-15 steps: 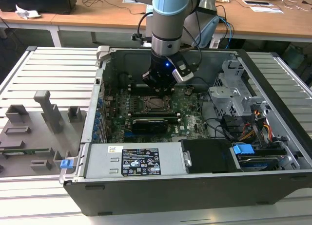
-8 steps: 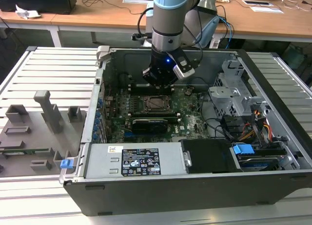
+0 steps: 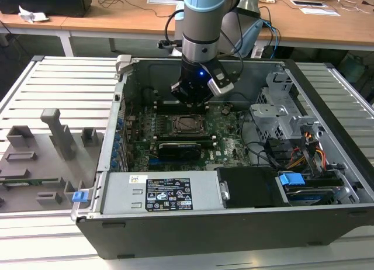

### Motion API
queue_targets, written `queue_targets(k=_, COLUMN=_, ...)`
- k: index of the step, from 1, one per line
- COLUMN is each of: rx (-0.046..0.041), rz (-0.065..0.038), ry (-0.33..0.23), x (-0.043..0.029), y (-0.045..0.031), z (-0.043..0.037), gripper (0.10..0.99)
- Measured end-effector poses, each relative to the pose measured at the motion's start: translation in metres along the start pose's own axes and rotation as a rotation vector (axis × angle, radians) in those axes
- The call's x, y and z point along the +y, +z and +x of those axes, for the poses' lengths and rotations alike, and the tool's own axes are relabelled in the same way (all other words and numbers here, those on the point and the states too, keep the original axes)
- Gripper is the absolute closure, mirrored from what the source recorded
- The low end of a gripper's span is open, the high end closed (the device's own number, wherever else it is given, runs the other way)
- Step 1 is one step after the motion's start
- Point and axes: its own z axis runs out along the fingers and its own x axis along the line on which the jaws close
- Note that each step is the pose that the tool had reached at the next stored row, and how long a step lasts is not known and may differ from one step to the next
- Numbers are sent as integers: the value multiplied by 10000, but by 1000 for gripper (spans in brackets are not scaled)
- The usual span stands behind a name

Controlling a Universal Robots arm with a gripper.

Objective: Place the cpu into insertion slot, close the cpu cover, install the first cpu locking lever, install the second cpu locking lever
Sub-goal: 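Install the first cpu locking lever, then install the second cpu locking lever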

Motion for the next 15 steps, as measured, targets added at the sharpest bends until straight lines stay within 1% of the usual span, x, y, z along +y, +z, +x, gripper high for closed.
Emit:
queue_targets(k=7, rx=0, rz=0, ry=0, x=-18, y=-1, z=2, gripper=980)
queue_targets(k=15, rx=0, rz=0, ry=0, x=-67, y=-4, z=7, gripper=980)
